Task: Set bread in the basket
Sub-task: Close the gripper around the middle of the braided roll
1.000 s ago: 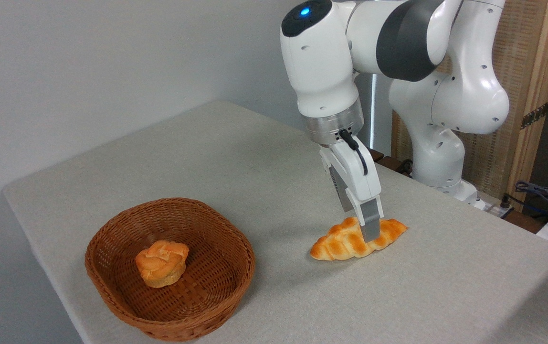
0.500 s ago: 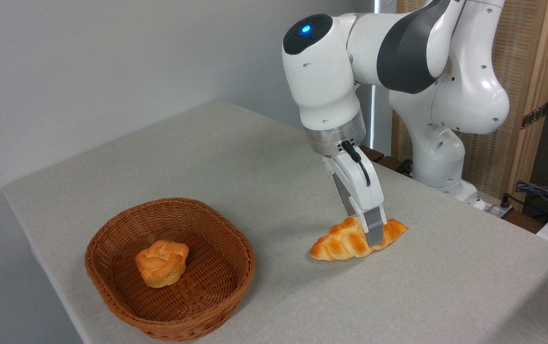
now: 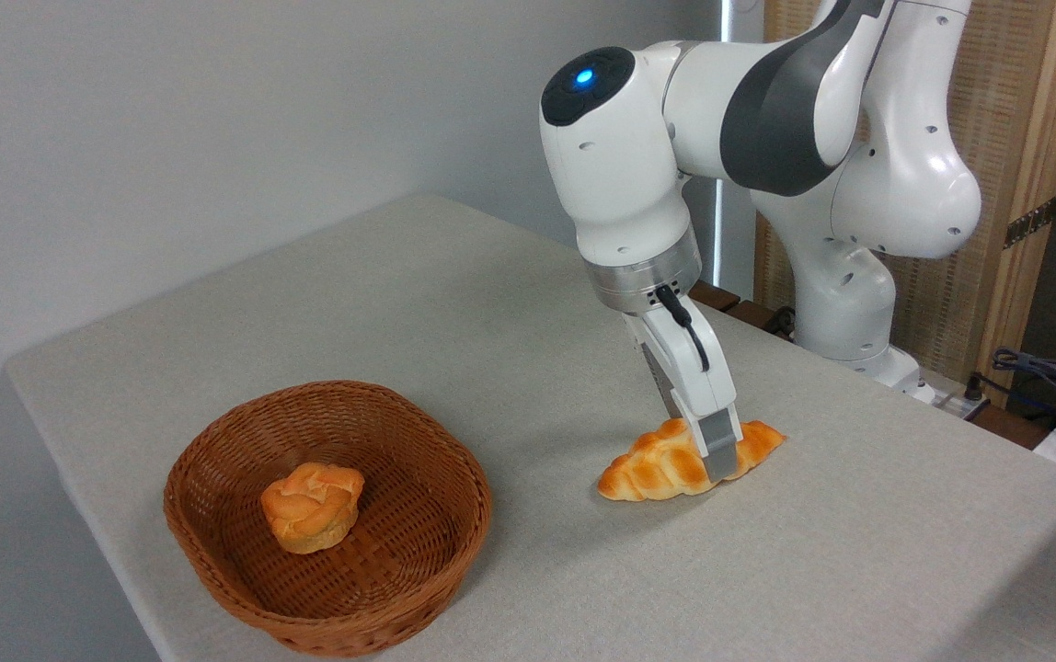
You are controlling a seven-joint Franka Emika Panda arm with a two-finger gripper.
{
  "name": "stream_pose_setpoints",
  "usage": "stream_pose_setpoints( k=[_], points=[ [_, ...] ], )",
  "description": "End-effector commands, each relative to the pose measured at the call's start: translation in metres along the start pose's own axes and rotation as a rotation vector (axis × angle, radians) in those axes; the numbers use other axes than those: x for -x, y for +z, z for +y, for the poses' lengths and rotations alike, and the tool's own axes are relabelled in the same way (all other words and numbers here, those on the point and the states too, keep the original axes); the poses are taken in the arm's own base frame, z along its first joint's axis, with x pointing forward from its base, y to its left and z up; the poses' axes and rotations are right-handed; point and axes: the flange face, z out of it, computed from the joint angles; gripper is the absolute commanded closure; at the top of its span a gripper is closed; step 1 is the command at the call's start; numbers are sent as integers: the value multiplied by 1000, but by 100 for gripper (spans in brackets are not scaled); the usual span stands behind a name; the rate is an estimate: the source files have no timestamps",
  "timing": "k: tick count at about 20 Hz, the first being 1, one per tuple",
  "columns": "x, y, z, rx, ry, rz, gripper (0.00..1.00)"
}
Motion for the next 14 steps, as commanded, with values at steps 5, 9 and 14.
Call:
stream_pose_setpoints(
  k=[5, 9, 14],
  points=[
    [-5, 6, -4, -25, 24, 14, 15],
    [-12, 9, -5, -14, 32, 24, 57],
    [-12, 12, -5, -7, 34, 21, 58]
  ],
)
